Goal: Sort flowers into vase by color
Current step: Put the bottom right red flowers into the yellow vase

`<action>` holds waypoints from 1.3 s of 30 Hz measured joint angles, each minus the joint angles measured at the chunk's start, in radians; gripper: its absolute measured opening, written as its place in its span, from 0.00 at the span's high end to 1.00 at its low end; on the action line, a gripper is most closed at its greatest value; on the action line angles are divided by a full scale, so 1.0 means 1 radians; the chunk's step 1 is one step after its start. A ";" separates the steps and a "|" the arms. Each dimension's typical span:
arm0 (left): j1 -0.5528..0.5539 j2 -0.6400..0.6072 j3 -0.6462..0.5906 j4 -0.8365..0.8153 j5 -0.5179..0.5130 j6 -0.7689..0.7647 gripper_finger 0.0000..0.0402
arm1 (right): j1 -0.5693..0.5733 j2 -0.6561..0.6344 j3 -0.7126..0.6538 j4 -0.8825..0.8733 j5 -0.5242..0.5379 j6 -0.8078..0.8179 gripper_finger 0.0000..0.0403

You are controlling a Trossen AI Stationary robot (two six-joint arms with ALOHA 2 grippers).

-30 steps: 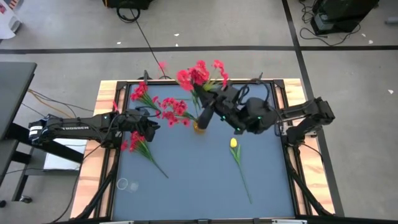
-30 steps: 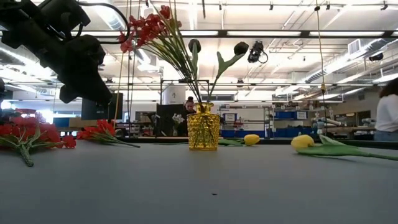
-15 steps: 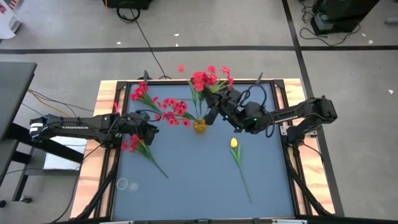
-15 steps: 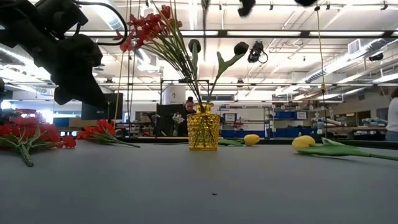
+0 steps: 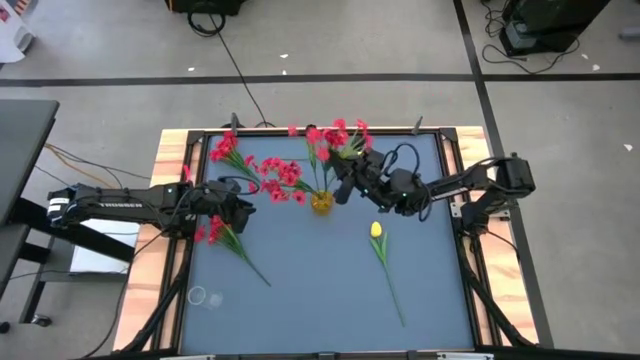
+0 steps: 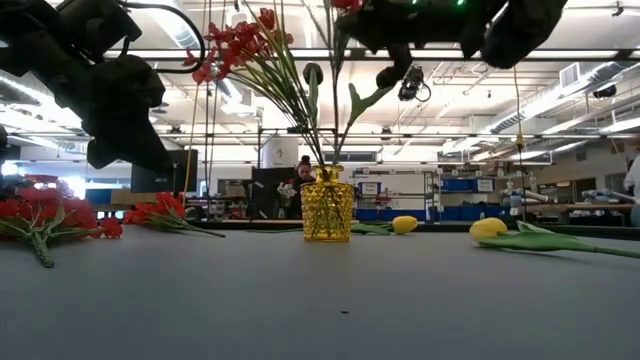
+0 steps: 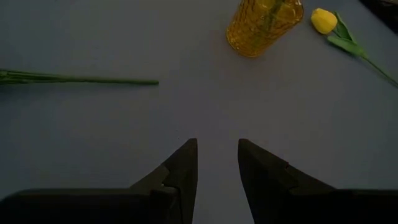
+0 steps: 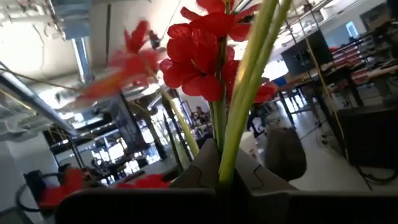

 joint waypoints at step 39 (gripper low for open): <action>0.000 -0.001 0.065 -0.005 0.087 -0.044 0.70 | 0.069 -0.247 0.013 -0.822 0.070 0.320 0.55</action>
